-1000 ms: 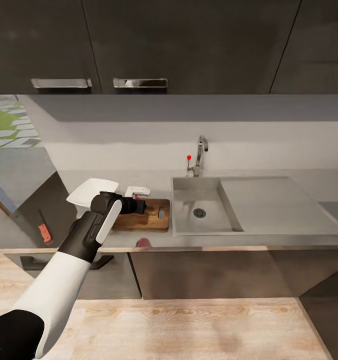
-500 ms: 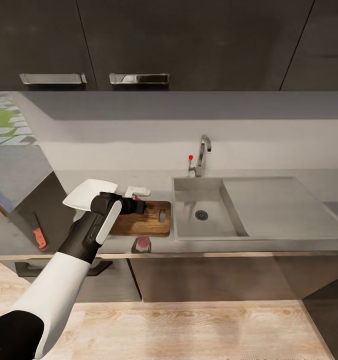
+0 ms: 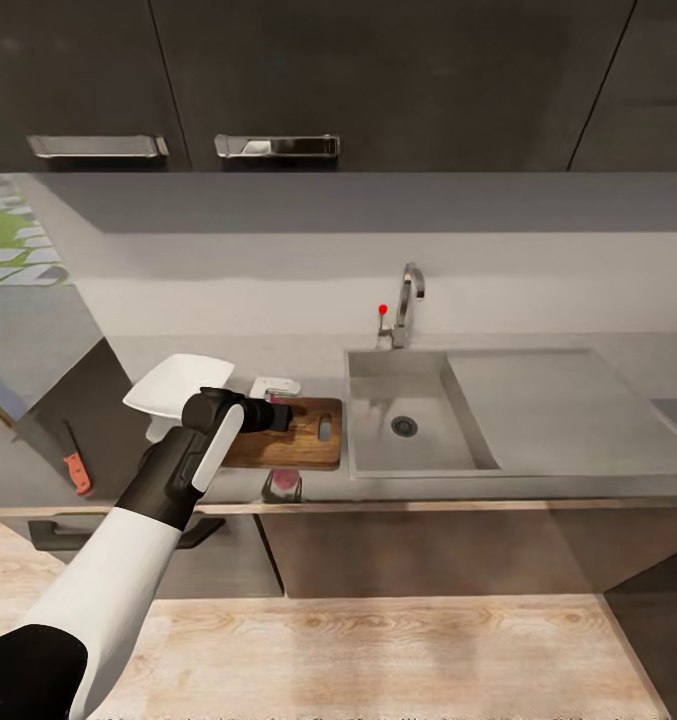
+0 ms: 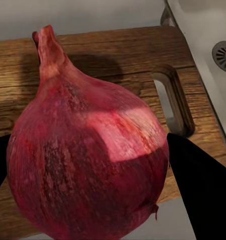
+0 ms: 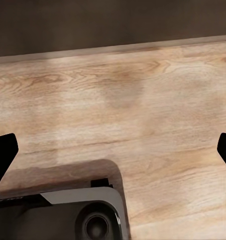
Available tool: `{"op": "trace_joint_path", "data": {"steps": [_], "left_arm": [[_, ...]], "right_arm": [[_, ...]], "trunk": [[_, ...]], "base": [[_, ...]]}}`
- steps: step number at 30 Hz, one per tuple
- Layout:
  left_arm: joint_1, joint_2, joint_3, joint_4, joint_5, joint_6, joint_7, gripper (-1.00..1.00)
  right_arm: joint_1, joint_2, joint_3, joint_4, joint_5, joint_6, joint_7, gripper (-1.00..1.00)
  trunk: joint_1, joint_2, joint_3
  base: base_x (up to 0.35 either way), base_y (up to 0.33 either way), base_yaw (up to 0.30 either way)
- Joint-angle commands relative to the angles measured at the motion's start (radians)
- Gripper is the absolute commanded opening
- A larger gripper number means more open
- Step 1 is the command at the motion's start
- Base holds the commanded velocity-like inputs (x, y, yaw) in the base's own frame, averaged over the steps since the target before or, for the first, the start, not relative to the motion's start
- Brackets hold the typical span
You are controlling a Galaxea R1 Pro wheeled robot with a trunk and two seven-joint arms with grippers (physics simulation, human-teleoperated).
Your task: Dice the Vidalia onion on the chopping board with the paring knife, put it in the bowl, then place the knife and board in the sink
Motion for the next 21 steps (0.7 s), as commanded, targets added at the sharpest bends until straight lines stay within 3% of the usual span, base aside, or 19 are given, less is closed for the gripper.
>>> {"op": "trace_joint_path", "data": {"steps": [1,21], "left_arm": [[-0.001,0.000,-0.001,-0.001,0.006,0.004,0.005,-1.00],[-0.001,0.000,-0.001,-0.003,0.006,0.004,0.005,-1.00]], "right_arm": [[0.000,-0.001,0.008,-0.002,-0.008,-0.001,-0.006,1.00],[0.000,-0.001,0.008,-0.002,-0.008,-0.001,-0.006,1.00]], "trunk": [[0.001,-0.002,-0.003],[0.001,-0.002,-0.027]], "base": [[0.000,0.000,0.000],[0.026,0.038,0.000]]}}
